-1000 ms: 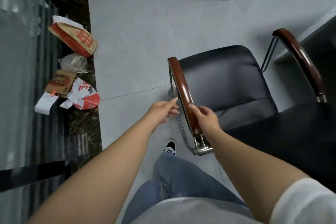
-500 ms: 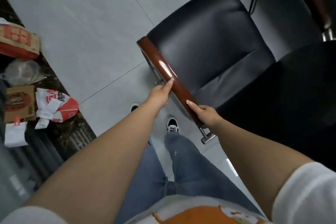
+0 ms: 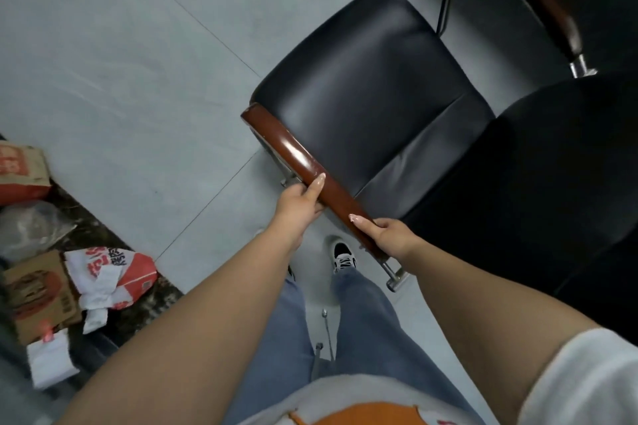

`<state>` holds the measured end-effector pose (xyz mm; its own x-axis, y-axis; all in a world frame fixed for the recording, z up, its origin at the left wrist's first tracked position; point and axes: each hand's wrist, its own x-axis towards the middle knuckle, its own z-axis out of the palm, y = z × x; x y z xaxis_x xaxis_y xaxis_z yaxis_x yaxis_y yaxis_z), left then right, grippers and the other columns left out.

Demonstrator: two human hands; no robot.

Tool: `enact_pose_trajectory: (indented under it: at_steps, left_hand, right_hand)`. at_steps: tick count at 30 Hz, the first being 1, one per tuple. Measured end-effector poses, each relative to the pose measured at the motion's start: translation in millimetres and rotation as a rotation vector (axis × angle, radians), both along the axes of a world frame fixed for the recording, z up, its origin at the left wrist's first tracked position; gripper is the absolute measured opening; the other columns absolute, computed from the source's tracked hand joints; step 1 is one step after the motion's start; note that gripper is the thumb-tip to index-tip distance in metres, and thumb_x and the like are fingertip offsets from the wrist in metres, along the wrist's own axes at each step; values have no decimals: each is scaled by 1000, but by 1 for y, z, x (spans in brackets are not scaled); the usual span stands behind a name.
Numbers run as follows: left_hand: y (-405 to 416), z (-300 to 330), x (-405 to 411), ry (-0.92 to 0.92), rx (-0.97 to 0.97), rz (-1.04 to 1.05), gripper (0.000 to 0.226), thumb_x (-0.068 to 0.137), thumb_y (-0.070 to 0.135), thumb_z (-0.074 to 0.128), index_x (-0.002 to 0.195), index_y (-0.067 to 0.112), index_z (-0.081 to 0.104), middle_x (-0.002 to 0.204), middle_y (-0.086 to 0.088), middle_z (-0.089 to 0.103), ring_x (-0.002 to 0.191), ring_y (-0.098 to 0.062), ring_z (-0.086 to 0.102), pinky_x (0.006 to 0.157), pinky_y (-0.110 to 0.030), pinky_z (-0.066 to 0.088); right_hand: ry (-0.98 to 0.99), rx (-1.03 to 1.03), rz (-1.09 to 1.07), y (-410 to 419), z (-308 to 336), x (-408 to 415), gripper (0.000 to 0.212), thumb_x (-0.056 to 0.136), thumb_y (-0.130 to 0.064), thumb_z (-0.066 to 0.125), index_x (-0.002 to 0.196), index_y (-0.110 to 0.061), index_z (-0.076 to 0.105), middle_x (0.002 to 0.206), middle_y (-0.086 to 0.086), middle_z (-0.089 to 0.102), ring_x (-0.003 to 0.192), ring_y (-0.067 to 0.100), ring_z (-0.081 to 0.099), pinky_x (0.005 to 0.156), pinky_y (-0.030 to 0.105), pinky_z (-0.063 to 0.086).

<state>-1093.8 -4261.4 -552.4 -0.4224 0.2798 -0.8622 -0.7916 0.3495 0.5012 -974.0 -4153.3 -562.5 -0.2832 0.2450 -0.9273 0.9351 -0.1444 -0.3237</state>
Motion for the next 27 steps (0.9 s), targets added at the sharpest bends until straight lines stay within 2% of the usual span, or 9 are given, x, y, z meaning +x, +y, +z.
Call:
enact_pose_trajectory:
  at_steps: [2, 7, 11, 14, 17, 24, 27]
  left_hand:
    - [-5, 4, -20, 4, -13, -36, 21, 94, 28, 50, 103, 10, 54, 117, -14, 62, 104, -23, 61, 88, -24, 46]
    - [-16, 13, -70, 34, -31, -127, 31, 95, 27, 49, 111, 1, 56, 113, -16, 63, 81, -15, 63, 74, -19, 50]
    - [-18, 18, -96, 51, -61, -176, 32, 94, 28, 51, 112, 2, 57, 115, -15, 64, 92, -21, 63, 82, -24, 47]
    - [-15, 21, -111, 43, -60, -191, 36, 93, 29, 53, 114, 0, 57, 113, -16, 65, 93, -22, 64, 82, -25, 48]
    - [-11, 23, -122, 37, -54, -196, 30, 92, 29, 54, 106, 3, 58, 110, -15, 66, 94, -23, 65, 83, -27, 50]
    - [-14, 25, -134, 15, -48, -210, 21, 92, 26, 55, 95, 5, 58, 101, -12, 66, 88, -20, 65, 79, -26, 50]
    - [-23, 21, -137, 1, -61, -176, 19, 93, 23, 53, 99, 5, 57, 100, -11, 64, 92, -21, 63, 81, -28, 49]
  right_hand:
    - [8, -6, -40, -9, 4, -17, 41, 80, -56, 60, 73, -15, 60, 71, 4, 60, 63, 16, 53, 57, 23, 41]
    - [31, -35, -130, -31, 15, -59, 41, 80, -54, 61, 70, -15, 59, 64, 1, 59, 58, 13, 54, 56, 22, 43]
    - [46, -61, -151, -39, 22, -82, 41, 82, -53, 59, 74, -13, 60, 67, 1, 60, 61, 13, 55, 61, 22, 46]
    - [64, -52, -163, -39, 26, -93, 40, 83, -53, 59, 74, -13, 60, 67, 1, 60, 60, 12, 55, 58, 20, 47]
    - [77, -36, -188, -36, 30, -103, 40, 83, -52, 60, 73, -13, 60, 64, 0, 60, 56, 12, 55, 53, 20, 46]
    - [79, -36, -200, -39, 26, -110, 39, 80, -53, 62, 75, -14, 63, 70, -1, 62, 65, 13, 58, 64, 25, 48]
    - [71, -48, -181, -48, 17, -114, 40, 79, -54, 62, 71, -15, 62, 69, -1, 62, 67, 13, 59, 69, 25, 48]
